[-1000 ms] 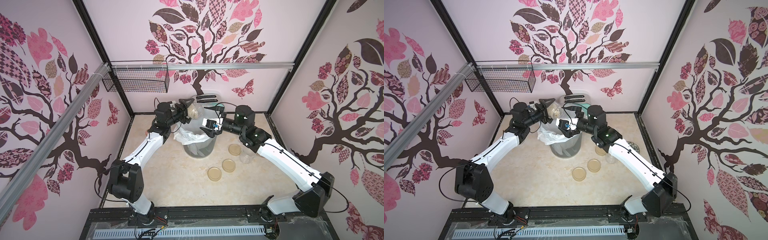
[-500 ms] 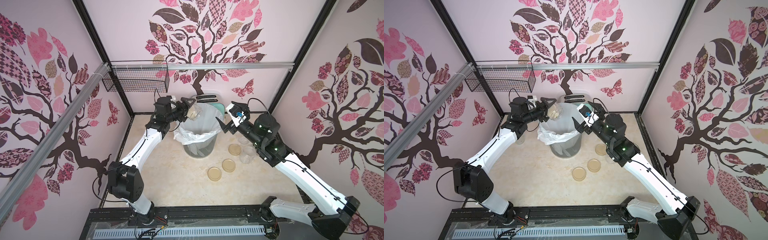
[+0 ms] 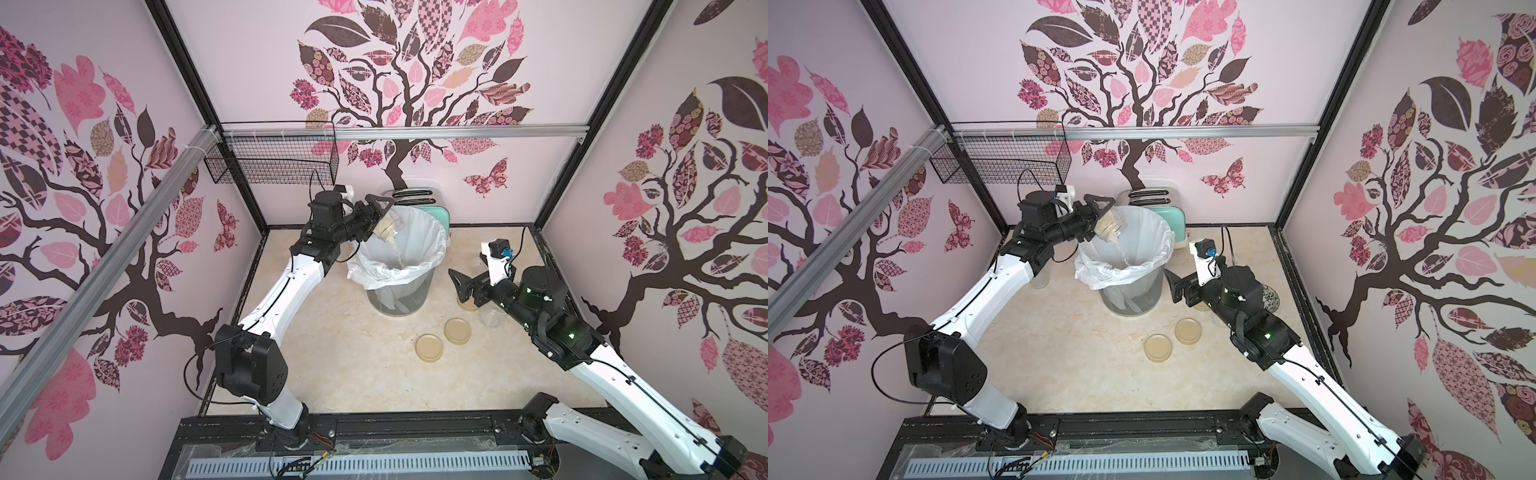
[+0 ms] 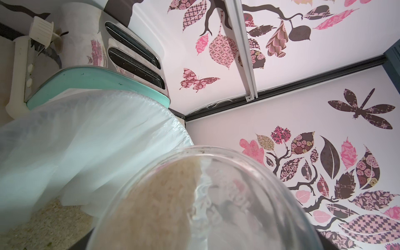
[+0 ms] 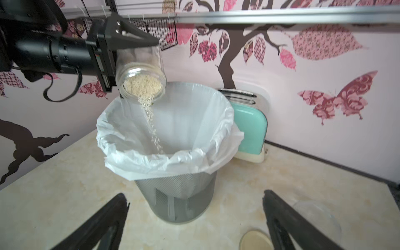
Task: Empty moldy rice from jars
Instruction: Pour the moldy rice from the jar into the trash bin.
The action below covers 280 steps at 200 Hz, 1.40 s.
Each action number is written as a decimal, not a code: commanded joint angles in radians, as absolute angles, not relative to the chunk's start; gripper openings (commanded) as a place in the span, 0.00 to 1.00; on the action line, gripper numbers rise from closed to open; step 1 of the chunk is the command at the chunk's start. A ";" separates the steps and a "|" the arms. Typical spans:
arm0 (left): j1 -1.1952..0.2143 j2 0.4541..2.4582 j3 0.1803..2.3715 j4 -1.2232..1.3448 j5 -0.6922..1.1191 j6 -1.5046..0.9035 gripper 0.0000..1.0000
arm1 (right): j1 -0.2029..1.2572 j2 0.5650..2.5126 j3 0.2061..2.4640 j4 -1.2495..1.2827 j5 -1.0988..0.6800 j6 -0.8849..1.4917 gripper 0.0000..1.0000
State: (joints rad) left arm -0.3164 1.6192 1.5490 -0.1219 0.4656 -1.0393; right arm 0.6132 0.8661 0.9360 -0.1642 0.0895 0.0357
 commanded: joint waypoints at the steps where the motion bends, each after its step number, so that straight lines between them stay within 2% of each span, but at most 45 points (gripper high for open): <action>1: -0.330 1.605 1.605 -0.085 0.440 -0.937 0.66 | 0.614 0.824 0.905 -0.243 0.115 0.158 1.00; 86: -0.334 1.618 1.637 -0.117 0.421 -0.860 0.66 | 0.613 0.752 0.755 -0.247 0.035 0.318 0.99; 190: -0.346 1.627 1.628 -0.127 0.395 -0.800 0.66 | 0.614 0.703 0.683 -0.242 0.005 0.361 1.00; 280: -0.354 1.628 1.650 -0.143 0.351 -0.640 0.66 | 0.614 0.716 0.695 -0.260 -0.025 0.339 0.99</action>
